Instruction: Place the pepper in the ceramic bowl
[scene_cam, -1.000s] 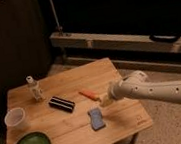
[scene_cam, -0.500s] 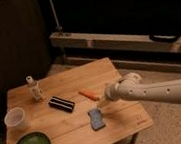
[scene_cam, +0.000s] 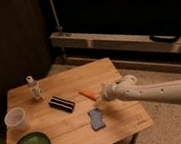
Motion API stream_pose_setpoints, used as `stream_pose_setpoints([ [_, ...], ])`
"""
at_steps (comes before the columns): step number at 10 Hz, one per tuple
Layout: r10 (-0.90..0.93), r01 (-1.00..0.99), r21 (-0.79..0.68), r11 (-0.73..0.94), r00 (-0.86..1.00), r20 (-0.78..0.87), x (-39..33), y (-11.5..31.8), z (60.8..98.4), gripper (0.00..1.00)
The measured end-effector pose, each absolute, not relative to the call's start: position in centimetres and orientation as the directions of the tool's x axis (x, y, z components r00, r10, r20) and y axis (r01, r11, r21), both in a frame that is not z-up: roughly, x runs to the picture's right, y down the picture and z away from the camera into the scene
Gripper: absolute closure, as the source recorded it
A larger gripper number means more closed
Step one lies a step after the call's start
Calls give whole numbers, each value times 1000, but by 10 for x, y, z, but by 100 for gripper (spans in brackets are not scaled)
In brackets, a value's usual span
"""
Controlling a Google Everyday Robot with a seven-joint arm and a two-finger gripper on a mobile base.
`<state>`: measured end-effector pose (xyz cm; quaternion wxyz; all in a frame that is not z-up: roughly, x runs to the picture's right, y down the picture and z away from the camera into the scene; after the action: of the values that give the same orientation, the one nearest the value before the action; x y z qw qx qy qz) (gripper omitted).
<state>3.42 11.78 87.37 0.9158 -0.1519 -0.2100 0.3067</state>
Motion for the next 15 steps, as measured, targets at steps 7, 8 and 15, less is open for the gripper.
stream_pose_setpoints([
  [7, 641, -487, -452, 747, 709, 295, 16, 116, 895, 20],
  [8, 644, -486, -460, 743, 708, 291, 16, 116, 897, 20],
  [15, 647, -465, -518, 717, 720, 249, 11, 123, 907, 64],
])
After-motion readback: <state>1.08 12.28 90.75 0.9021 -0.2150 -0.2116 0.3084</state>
